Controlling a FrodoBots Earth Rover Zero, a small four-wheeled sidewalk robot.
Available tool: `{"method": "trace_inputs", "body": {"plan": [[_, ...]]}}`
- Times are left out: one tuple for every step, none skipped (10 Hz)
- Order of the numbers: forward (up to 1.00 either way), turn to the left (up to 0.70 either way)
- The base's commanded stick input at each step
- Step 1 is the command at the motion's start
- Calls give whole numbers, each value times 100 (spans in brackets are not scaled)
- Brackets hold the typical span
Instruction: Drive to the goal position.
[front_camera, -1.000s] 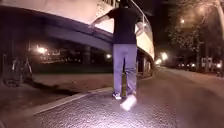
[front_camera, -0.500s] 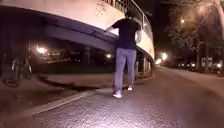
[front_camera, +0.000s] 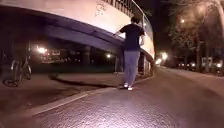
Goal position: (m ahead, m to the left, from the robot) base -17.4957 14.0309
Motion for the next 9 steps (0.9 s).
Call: {"method": "trace_inputs", "body": {"plan": [[11,0],[11,0],[11,0],[11,0],[11,0],[11,0],[11,0],[11,0],[11,0]]}}
